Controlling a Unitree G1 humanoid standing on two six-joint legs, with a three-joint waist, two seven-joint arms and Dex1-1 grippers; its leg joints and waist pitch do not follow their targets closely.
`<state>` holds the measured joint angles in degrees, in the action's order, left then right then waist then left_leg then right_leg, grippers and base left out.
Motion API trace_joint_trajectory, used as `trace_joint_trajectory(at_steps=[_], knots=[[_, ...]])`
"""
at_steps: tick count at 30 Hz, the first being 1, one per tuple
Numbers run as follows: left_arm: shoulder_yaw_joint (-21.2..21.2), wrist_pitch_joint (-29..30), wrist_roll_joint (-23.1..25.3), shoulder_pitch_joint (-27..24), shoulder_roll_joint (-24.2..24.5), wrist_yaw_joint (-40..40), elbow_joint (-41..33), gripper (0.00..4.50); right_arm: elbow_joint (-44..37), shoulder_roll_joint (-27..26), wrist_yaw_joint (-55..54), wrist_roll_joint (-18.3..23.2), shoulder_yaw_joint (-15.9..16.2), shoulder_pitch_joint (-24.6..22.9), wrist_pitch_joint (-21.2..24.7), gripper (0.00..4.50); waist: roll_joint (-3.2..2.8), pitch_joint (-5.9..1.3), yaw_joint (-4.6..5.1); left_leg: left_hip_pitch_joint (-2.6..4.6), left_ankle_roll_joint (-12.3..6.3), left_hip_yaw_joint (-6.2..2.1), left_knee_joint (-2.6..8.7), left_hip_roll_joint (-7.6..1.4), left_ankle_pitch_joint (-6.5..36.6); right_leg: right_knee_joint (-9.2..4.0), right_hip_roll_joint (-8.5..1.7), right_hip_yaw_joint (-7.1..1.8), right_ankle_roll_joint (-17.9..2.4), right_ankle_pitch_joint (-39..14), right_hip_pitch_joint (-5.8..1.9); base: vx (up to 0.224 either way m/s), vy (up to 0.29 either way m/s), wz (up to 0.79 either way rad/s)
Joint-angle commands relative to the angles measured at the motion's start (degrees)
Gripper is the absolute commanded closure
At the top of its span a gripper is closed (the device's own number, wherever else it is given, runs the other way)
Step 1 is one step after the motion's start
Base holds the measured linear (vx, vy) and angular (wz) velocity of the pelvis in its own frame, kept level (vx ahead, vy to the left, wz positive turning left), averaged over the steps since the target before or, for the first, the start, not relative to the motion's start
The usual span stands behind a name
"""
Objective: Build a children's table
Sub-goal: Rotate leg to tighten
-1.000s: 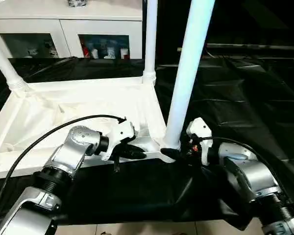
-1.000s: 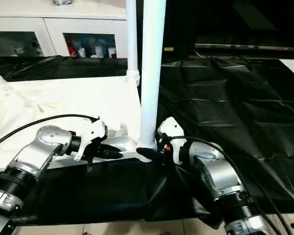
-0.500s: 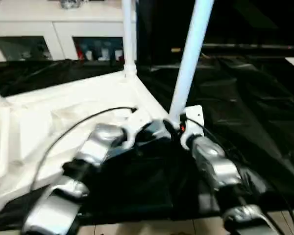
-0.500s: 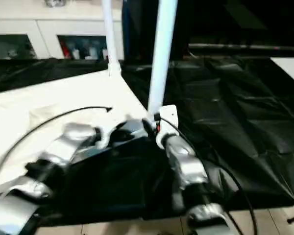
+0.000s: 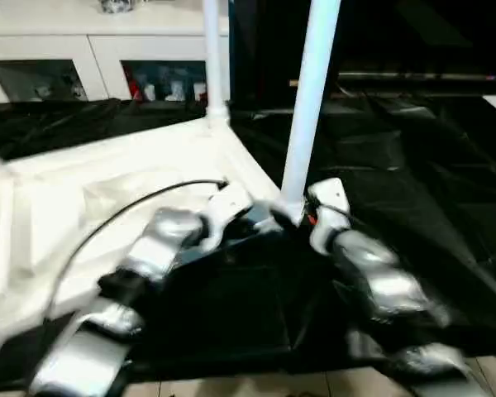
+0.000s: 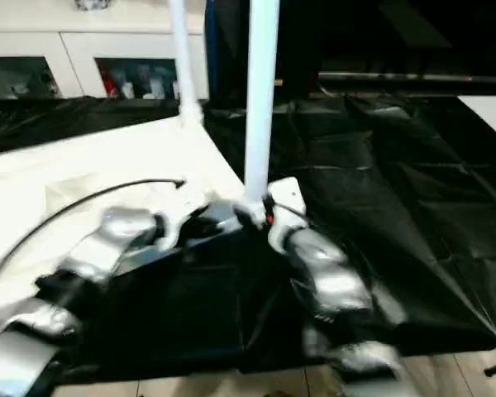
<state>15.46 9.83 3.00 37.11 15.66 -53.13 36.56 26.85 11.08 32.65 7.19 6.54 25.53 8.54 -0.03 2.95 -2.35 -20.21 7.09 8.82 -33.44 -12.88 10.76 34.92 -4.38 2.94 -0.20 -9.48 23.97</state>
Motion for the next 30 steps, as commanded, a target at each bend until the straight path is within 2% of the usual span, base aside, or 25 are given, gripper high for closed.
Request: trace_joint_trajectory(at_steps=[1,3,5,6,9,10,15,18,21,30], knots=[[-0.1,-3.6,-2.5,-0.9,0.9,-4.7,-2.5,4.50,-5.0,2.6,6.7,1.2,1.8,-0.8,2.0,0.61,0.41,-3.62,-0.39,-0.67,-3.66,1.24,3.68,0.82,11.0,-4.29,-1.99,-1.72,-11.2,-12.8,-3.97,0.000,0.000,0.00],[0.2,-3.5,-4.1,-2.0,3.0,-9.8,-4.9,4.50,-8.1,6.6,12.4,1.7,2.8,-2.0,3.2,0.61,0.50,-3.62,-0.38,-0.53,-3.46,1.28,3.71,0.72,11.8,-4.47,-2.07,-1.73,-11.0,-14.7,-3.81,0.000,0.000,0.00],[0.7,-3.0,-4.6,-2.6,4.1,-12.3,-6.1,4.50,-9.2,8.2,14.9,2.0,3.4,-2.4,3.5,0.61,0.36,-3.51,-0.43,-0.38,-3.27,1.32,3.74,0.57,12.3,-4.55,-2.09,-1.82,-11.0,-15.7,-3.55,0.000,0.000,0.00],[1.1,-2.7,-4.8,-3.0,5.0,-14.1,-7.0,4.50,-10.0,9.3,16.6,2.1,3.9,-2.6,3.7,0.61,0.20,-3.59,-0.57,-0.38,-3.11,1.21,3.79,0.54,12.5,-4.46,-2.13,-1.77,-11.0,-16.0,-3.65,0.000,0.000,0.00],[1.3,-2.5,-5.1,-3.4,5.7,-15.4,-7.9,4.50,-10.9,10.2,18.3,2.4,4.6,-2.6,4.3,0.61,0.27,-3.54,-0.75,-0.35,-2.91,1.29,3.79,0.53,12.5,-4.46,-2.05,-1.79,-11.2,-15.8,-3.42,0.000,0.000,0.00],[1.4,-2.4,-5.3,-3.7,5.9,-15.9,-8.4,4.50,-11.6,10.5,18.7,2.6,4.8,-2.6,5.1,0.61,0.12,-3.50,-0.86,-0.28,-2.71,1.25,3.85,0.50,12.7,-4.47,-2.07,-1.77,-11.2,-16.1,-3.38,0.000,0.000,0.00],[1.3,-2.4,-5.3,-4.1,6.0,-16.4,-8.9,4.50,-11.6,11.0,19.7,0.9,6.6,-1.9,5.9,0.61,0.26,-3.62,-1.11,-0.35,-2.15,1.25,3.81,0.54,11.5,-4.21,-2.04,-1.82,-11.4,-13.9,-3.53,0.000,0.000,0.00],[1.3,-2.0,-5.4,-4.2,6.1,-16.5,-9.4,4.50,-11.1,10.8,20.0,0.7,6.8,-1.6,6.2,0.61,0.48,-3.66,-1.14,-0.47,-2.26,1.27,3.75,0.61,11.1,-4.19,-2.10,-1.80,-11.1,-14.2,-3.62,0.000,0.000,0.00],[1.3,-1.8,-5.3,-4.3,6.2,-16.6,-9.7,4.50,-10.6,10.3,19.6,0.7,6.6,-1.2,6.4,0.61,0.41,-3.67,-1.12,-0.43,-2.25,1.27,3.73,0.55,10.7,-4.14,-2.10,-1.82,-11.1,-13.9,-3.54,0.000,0.000,0.00],[1.2,-1.5,-5.2,-4.8,6.4,-16.7,-10.2,4.50,-10.0,9.3,18.8,0.9,6.5,-1.1,6.4,1.30,0.36,-3.65,-1.12,-0.39,-1.98,1.29,3.72,0.61,11.1,-4.21,-2.08,-1.81,-10.8,-14.6,-3.55,0.000,0.000,0.00]])
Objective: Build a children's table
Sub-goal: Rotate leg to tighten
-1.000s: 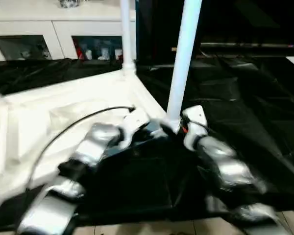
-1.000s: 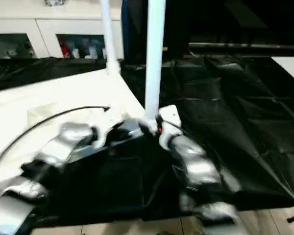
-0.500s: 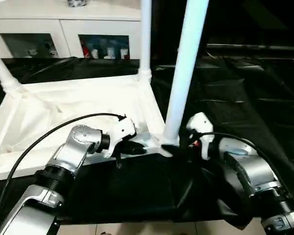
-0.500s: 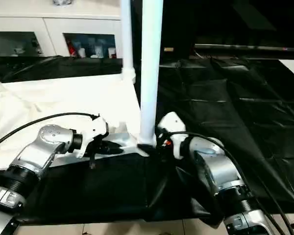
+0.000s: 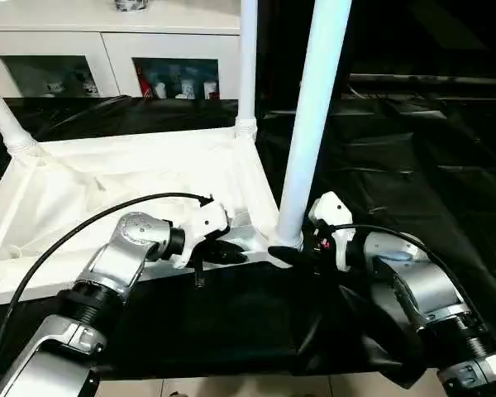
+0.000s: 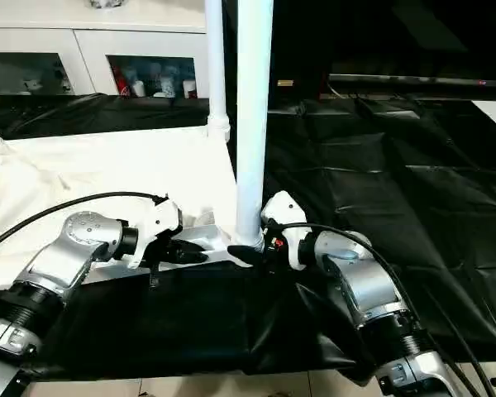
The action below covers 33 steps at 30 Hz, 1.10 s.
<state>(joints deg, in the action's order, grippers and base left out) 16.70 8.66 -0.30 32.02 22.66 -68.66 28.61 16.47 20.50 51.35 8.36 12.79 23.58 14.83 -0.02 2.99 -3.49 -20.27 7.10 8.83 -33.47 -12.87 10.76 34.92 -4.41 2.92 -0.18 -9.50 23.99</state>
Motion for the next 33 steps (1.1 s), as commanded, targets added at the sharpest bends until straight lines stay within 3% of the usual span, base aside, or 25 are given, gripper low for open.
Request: trace_joint_trajectory(at_steps=[1,3,12,13,15,20,25,32,33], knots=[[0.0,-0.3,-1.9,0.3,-0.5,-1.1,-2.3,4.50,0.5,-0.2,0.1,-0.5,0.3,0.8,0.1,1.38,0.32,-3.70,0.00,-0.33,-1.98,1.28,3.75,0.60,10.9,-4.19,-2.05,-1.80,-10.8,-14.4,-3.57,0.000,0.000,0.00],[0.0,-0.2,-1.8,0.3,-0.5,-1.1,-2.3,4.50,0.8,-0.3,-0.2,-0.8,0.4,0.8,0.0,1.63,0.35,-3.73,0.04,-0.35,-2.03,1.27,3.73,0.61,10.7,-4.14,-2.02,-1.80,-11.0,-13.9,-3.60,0.000,0.000,0.00],[-0.4,-0.2,-1.2,0.8,-1.4,0.9,-1.2,4.50,2.5,-2.2,-4.4,-0.5,-1.5,-0.4,0.0,1.76,0.23,-3.70,0.16,-0.32,-1.77,1.28,3.73,0.64,11.1,-4.16,-2.03,-1.78,-11.2,-14.1,-3.53,0.000,0.000,0.00],[-0.7,-0.1,-0.3,1.6,-2.7,4.0,0.3,4.50,4.4,-5.0,-9.8,0.1,-4.0,-1.1,0.0,1.76,0.32,-3.65,0.27,-0.38,-1.51,1.33,3.76,0.69,11.2,-4.28,-2.06,-1.82,-10.9,-14.9,-3.44,0.000,0.000,0.00],[-0.9,0.0,0.1,2.2,-3.8,5.9,1.4,4.50,5.4,-6.9,-13.2,0.4,-5.4,-1.4,0.2,1.76,0.47,-3.69,0.35,-0.38,-0.89,1.21,3.83,0.84,11.4,-4.40,-2.05,-1.68,-10.1,-16.6,-3.58,0.000,0.000,0.00],[-0.4,2.6,3.2,5.3,-9.8,16.3,6.0,4.50,11.1,-15.9,-30.3,0.0,-9.9,-0.9,-0.1,1.77,-0.08,-3.58,0.68,-0.08,0.25,1.17,3.97,0.90,12.7,-4.70,-2.05,-1.78,-9.1,-19.1,-3.19,0.000,0.000,0.00],[0.0,6.2,5.2,7.5,-16.0,24.7,8.3,4.50,18.1,-21.8,-39.9,-2.3,-10.9,3.8,-2.8,1.78,0.02,-3.60,0.89,-0.07,0.35,1.12,3.97,1.01,13.6,-4.81,-1.97,-1.84,-9.3,-18.5,-3.18,0.000,0.000,0.00],[-0.2,5.4,5.4,7.2,-15.8,24.6,8.0,4.50,20.0,-22.1,-38.1,-2.8,-10.5,5.7,-6.4,1.78,0.31,-3.64,0.95,-0.39,-1.34,1.22,3.88,1.11,12.6,-4.78,-1.93,-1.79,-9.4,-16.7,-3.52,0.000,0.000,0.00],[-0.3,5.4,5.3,7.1,-15.4,24.3,7.8,4.50,19.9,-22.0,-37.7,-2.6,-10.7,5.7,-6.7,1.22,0.25,-3.60,0.98,-0.36,-1.34,1.17,3.92,1.07,13.0,-4.84,-1.96,-1.77,-9.2,-17.5,-3.43,0.000,0.000,0.00]])
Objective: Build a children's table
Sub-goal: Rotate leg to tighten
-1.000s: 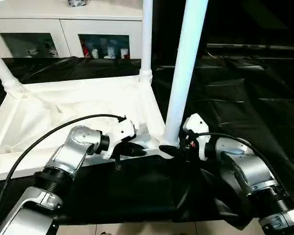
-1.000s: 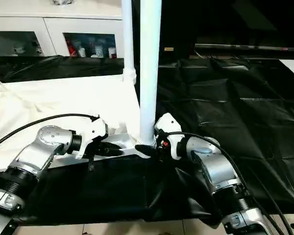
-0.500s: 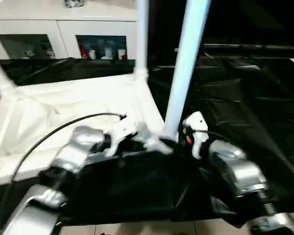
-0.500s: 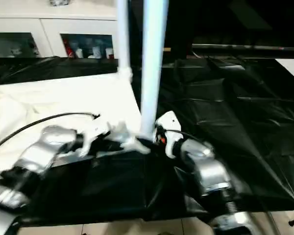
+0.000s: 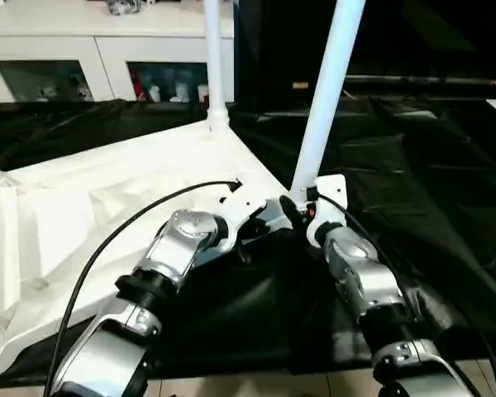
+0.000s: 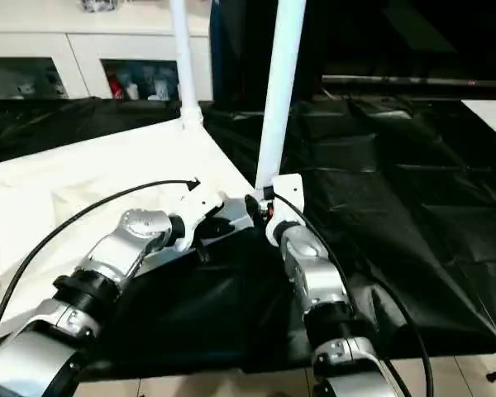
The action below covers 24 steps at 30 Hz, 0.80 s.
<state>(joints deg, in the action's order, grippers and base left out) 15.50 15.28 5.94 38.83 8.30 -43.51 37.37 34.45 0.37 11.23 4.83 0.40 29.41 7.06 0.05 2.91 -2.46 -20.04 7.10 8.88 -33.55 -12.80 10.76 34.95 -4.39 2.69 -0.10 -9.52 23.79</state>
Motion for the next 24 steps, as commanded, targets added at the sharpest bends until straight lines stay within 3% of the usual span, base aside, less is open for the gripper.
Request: trace_joint_trajectory(at_steps=[1,3,4,6,9,13,14,18,24], knots=[[0.7,-1.3,-1.0,0.2,-0.8,-1.0,-1.0,4.50,1.9,-1.6,3.4,0.7,1.7,0.0,0.3,1.22,0.32,-3.54,-0.03,-0.58,-1.43,1.14,4.00,0.98,13.4,-4.92,-1.97,-1.53,-9.2,-17.9,-3.20,0.000,0.000,0.00],[0.4,-2.1,-1.6,-0.3,0.6,-3.0,-1.6,4.50,0.1,0.2,6.9,0.6,2.5,-0.1,-0.2,1.22,0.28,-3.57,-0.03,-0.64,-1.72,1.10,3.99,0.97,13.3,-4.89,-1.96,-1.52,-9.3,-17.6,-3.28,0.000,0.000,0.00],[0.2,-2.6,-2.2,-0.9,1.8,-4.9,-2.1,4.50,-2.4,2.5,10.7,0.6,3.6,-0.7,-0.2,0.91,0.41,-3.63,-0.07,-0.73,-2.01,1.10,3.95,0.97,12.9,-4.76,-1.90,-1.54,-9.5,-16.6,-3.41,0.000,0.000,0.00],[0.0,-2.5,-2.4,-1.1,2.3,-5.6,-2.4,4.50,-3.7,3.5,12.3,1.0,3.8,-1.0,0.4,0.83,0.36,-3.63,-0.10,-0.86,-2.51,1.14,3.88,0.90,11.8,-4.58,-1.96,-1.57,-10.2,-14.7,-3.54,0.000,0.000,0.00],[0.1,-3.8,-3.9,-2.3,5.4,-11.7,-3.7,4.50,-10.7,10.1,22.2,3.4,5.1,-3.0,4.6,0.79,0.32,-3.63,-0.36,-0.68,-3.27,1.13,3.85,0.79,11.0,-4.45,-1.81,-1.58,-10.7,-13.0,-3.66,0.000,0.000,0.00],[0.5,-4.8,-6.7,-4.0,8.9,-20.4,-6.9,4.50,-15.8,17.2,32.5,3.8,7.8,-4.9,6.9,0.79,0.30,-3.54,-0.54,-0.60,-3.27,1.25,3.84,0.67,11.5,-4.47,-1.91,-1.65,-11.2,-14.0,-3.52,0.000,0.000,0.00],[0.5,-4.8,-6.9,-4.0,9.1,-20.8,-7.0,4.50,-16.0,17.4,32.9,3.9,7.9,-5.0,7.0,0.79,0.07,-3.50,-0.64,-0.60,-3.22,1.20,3.89,0.60,11.7,-4.48,-1.99,-1.68,-11.2,-14.2,-3.55,0.000,0.000,0.00],[0.5,-2.4,-9.6,-5.1,11.7,-26.3,-10.6,4.50,-19.6,21.2,40.5,4.3,11.1,-6.9,8.5,0.79,0.12,-3.44,-0.87,-0.49,-3.02,1.26,3.98,0.46,12.6,-4.63,-2.00,-1.71,-11.2,-15.8,-3.27,0.000,0.000,0.00],[0.2,-2.8,-9.6,-5.4,12.1,-27.0,-10.8,4.50,-21.0,22.1,42.3,4.2,12.7,-7.4,9.3,0.79,0.21,-3.39,-0.95,-0.42,-2.18,1.20,4.04,0.52,13.4,-4.70,-1.96,-1.69,-10.6,-17.5,-3.16,0.000,0.000,0.00]])
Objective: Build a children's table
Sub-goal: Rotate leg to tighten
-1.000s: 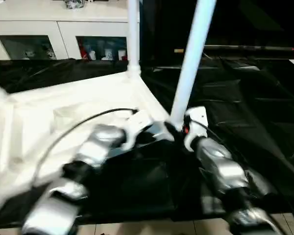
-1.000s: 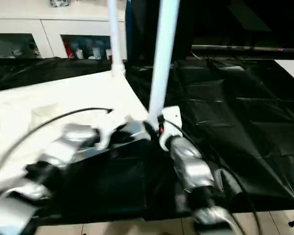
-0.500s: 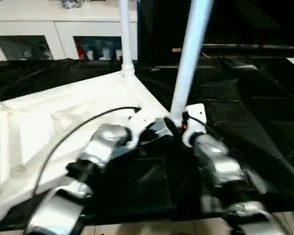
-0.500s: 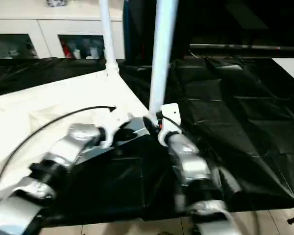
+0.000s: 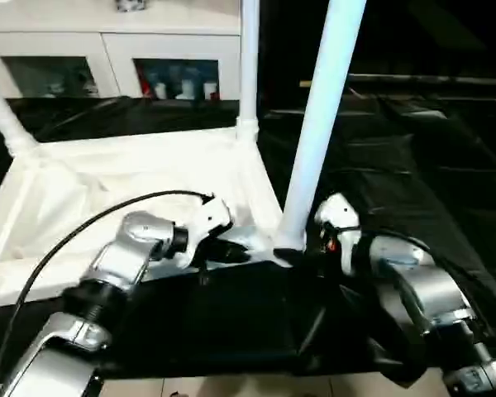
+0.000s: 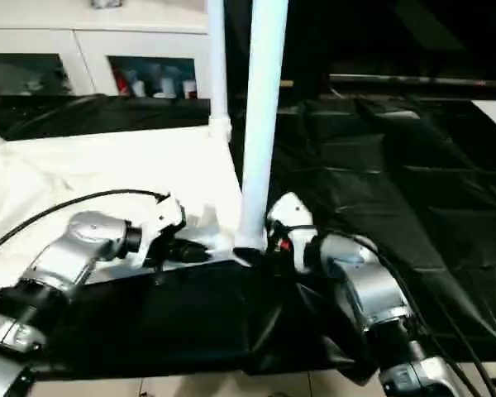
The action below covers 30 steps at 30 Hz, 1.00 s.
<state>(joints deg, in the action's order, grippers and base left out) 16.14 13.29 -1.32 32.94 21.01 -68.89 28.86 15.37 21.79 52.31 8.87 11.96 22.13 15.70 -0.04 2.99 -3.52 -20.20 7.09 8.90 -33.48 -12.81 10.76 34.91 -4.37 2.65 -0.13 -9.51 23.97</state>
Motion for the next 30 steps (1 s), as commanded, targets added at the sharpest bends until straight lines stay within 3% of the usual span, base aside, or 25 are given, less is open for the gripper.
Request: trace_joint_trajectory(at_steps=[1,6,15,21,25,28,30], knots=[[-0.5,-0.8,-2.3,0.5,-0.6,-1.7,-2.3,4.50,-1.8,0.6,1.3,0.2,1.2,0.0,0.8,0.79,0.29,-3.56,0.07,-0.30,-2.17,1.16,3.92,0.53,12.8,-4.59,-2.04,-1.68,-10.5,-17.0,-3.40,0.000,0.000,0.00],[-0.5,-0.4,-2.6,0.2,-0.2,-2.0,-2.9,4.50,-1.6,0.0,1.5,0.8,0.7,0.5,1.4,0.79,0.33,-3.59,0.05,-0.41,-2.34,1.19,3.89,0.53,11.6,-4.36,-1.98,-1.65,-11.0,-14.9,-3.45,0.000,0.000,0.00],[-0.4,0.0,-2.6,-0.1,-0.1,-2.3,-3.4,4.50,-1.2,-0.3,0.6,0.1,0.8,0.1,1.5,1.63,0.14,-3.58,0.03,-0.36,-1.98,1.15,3.90,0.57,12.0,-4.48,-2.01,-1.66,-10.4,-16.4,-3.45,0.000,0.000,0.00],[-0.3,-0.1,-2.5,0.0,0.0,-2.3,-3.1,4.50,-0.8,-0.7,-0.2,-0.3,0.8,0.0,1.2,1.74,0.18,-3.63,0.11,-0.38,-1.99,1.17,3.85,0.59,11.7,-4.38,-1.97,-1.63,-10.8,-15.1,-3.52,0.000,0.000,0.00],[-0.5,-0.4,-1.6,0.7,-1.3,0.2,-1.6,4.50,1.9,-2.8,-5.6,-2.0,-0.3,-0.7,-0.8,1.75,0.20,-3.64,0.21,-0.33,-1.58,1.19,3.82,0.66,12.0,-4.46,-2.00,-1.62,-10.7,-15.8,-3.43,0.000,0.000,0.00],[-0.8,-0.3,0.6,2.3,-3.9,6.9,1.9,4.50,5.0,-6.8,-14.1,-2.6,-3.0,-0.9,-1.7,1.76,0.36,-3.58,0.54,-0.39,-0.91,1.25,3.81,0.86,11.8,-4.63,-1.89,-1.60,-10.1,-17.0,-3.32,0.000,0.000,0.00],[-0.8,-0.1,2.2,3.3,-6.1,11.9,4.4,4.50,6.6,-10.2,-20.3,-2.6,-4.8,-0.8,-1.2,1.76,0.15,-3.53,0.62,-0.36,-0.41,1.17,3.91,0.83,12.1,-4.74,-1.91,-1.61,-9.5,-17.9,-3.29,0.000,0.000,0.00]])
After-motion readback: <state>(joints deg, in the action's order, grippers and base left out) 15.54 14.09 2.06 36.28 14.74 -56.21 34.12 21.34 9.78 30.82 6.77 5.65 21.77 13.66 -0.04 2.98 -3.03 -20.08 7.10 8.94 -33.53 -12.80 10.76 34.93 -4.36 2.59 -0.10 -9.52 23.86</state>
